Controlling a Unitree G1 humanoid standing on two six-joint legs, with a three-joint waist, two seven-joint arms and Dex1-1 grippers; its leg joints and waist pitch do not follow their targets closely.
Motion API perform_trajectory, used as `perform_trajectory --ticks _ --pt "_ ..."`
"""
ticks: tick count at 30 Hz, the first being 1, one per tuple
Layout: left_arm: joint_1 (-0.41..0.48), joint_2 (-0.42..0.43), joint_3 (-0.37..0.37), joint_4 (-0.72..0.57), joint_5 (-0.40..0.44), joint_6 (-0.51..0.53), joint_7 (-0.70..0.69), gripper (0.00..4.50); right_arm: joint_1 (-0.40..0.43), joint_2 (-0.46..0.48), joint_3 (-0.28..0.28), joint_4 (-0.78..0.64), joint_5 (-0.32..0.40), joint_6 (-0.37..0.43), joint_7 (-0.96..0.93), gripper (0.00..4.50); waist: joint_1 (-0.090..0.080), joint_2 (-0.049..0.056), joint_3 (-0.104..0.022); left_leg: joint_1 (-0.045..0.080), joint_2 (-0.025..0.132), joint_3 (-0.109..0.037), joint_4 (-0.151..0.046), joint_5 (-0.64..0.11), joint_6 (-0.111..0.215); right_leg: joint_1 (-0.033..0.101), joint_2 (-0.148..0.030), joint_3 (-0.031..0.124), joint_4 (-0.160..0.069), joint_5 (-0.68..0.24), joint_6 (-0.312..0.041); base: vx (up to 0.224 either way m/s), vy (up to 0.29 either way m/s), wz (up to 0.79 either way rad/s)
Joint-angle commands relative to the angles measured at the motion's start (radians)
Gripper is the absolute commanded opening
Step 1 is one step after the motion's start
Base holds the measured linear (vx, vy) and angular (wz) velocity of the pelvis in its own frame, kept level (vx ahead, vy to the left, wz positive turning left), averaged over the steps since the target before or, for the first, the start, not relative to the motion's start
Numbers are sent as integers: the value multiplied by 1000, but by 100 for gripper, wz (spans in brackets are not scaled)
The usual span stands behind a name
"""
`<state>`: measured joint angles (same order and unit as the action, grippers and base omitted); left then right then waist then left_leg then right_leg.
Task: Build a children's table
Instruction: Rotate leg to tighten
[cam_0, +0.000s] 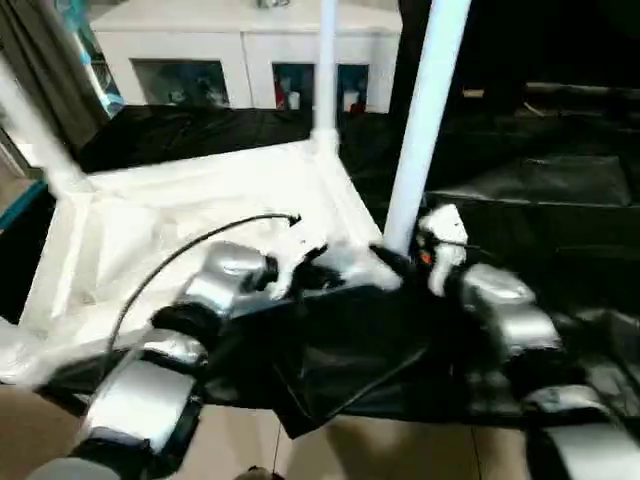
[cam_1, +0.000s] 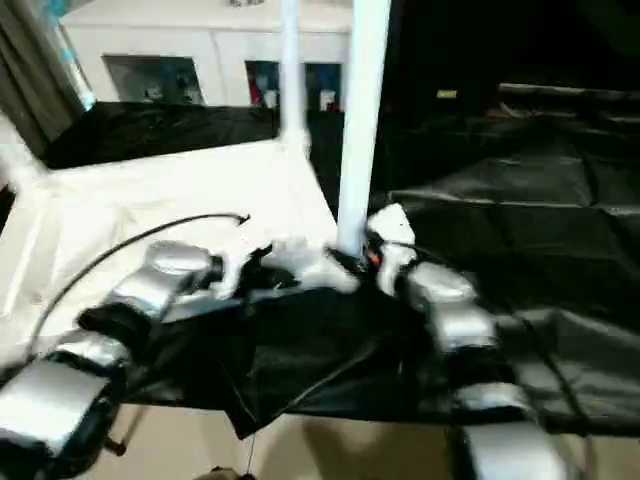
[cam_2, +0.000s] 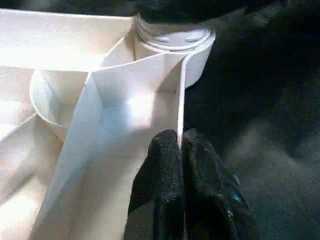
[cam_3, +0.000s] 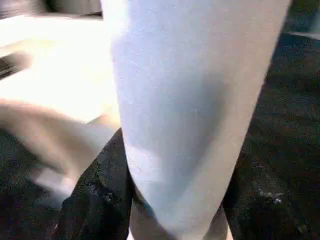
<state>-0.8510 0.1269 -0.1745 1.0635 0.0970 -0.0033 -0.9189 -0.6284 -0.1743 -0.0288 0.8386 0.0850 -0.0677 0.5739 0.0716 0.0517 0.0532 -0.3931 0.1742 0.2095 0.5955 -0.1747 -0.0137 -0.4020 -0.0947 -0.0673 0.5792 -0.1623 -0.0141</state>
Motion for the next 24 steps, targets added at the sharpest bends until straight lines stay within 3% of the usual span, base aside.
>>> perform_trajectory --ticks 1,2,4,5,7,9,12,15,19,21,24 --pt "-38 -38 28 13 -6 12 118 0 7 48 -14 69 0 51 -128 193 -7 -12 -67 35 58 -36 -82 -290 11 35 -69 37 -75 -362 -204 0 0 0" --pt "-48 -61 37 22 -8 17 173 0 -2 74 -27 87 6 58 -193 193 -11 -12 -67 40 60 -35 -82 -296 5 29 -67 40 -76 -345 -206 0 0 0" --pt "-62 -99 47 35 -13 26 249 0 -20 113 -34 113 5 58 -278 193 -15 -13 -67 39 57 -34 -83 -303 8 31 -65 39 -75 -328 -210 0 0 0" --pt "-69 -131 48 39 -18 24 274 0 -40 143 -33 136 -1 54 -325 193 -14 -6 -66 40 56 -35 -82 -310 9 29 -67 39 -78 -333 -209 0 0 0" --pt "-72 -149 46 41 -21 19 279 0 -53 161 -33 151 -8 45 -346 193 -18 -11 -66 37 54 -36 -84 -323 9 32 -67 37 -81 -352 -200 0 0 0" --pt "-72 -165 41 44 -16 6 276 0 -65 173 -27 164 -24 20 -350 249 -18 -10 -67 35 55 -36 -84 -327 14 33 -67 38 -82 -344 -193 0 0 0" --pt "-64 -163 19 43 0 -23 239 0 -69 176 -32 159 -15 3 -310 265 -17 -10 -67 32 54 -36 -83 -315 31 36 -68 38 -79 -320 -197 0 0 0" --pt "-59 -155 11 42 5 -45 214 0 -68 164 -23 158 -27 -17 -312 297 -17 -9 -68 30 56 -35 -84 -296 36 37 -67 38 -74 -289 -207 0 0 0" --pt "-48 -118 -4 39 19 -86 169 0 -28 84 -3 73 -37 -76 -228 297 -14 -10 -69 31 56 -34 -81 -294 45 38 -68 37 -76 -282 -207 0 0 0" --pt "-44 -103 -3 35 19 -93 152 0 27 28 7 -33 -18 -64 -119 297 -6 -13 -71 34 56 -29 -76 -269 68 39 -66 40 -73 -239 -210 0 0 0" --pt "-35 -93 -6 29 19 -109 128 0 100 -41 26 -162 9 -34 5 297 3 -16 -74 21 58 -30 -70 -184 117 50 -66 36 -60 -156 -218 0 0 0"
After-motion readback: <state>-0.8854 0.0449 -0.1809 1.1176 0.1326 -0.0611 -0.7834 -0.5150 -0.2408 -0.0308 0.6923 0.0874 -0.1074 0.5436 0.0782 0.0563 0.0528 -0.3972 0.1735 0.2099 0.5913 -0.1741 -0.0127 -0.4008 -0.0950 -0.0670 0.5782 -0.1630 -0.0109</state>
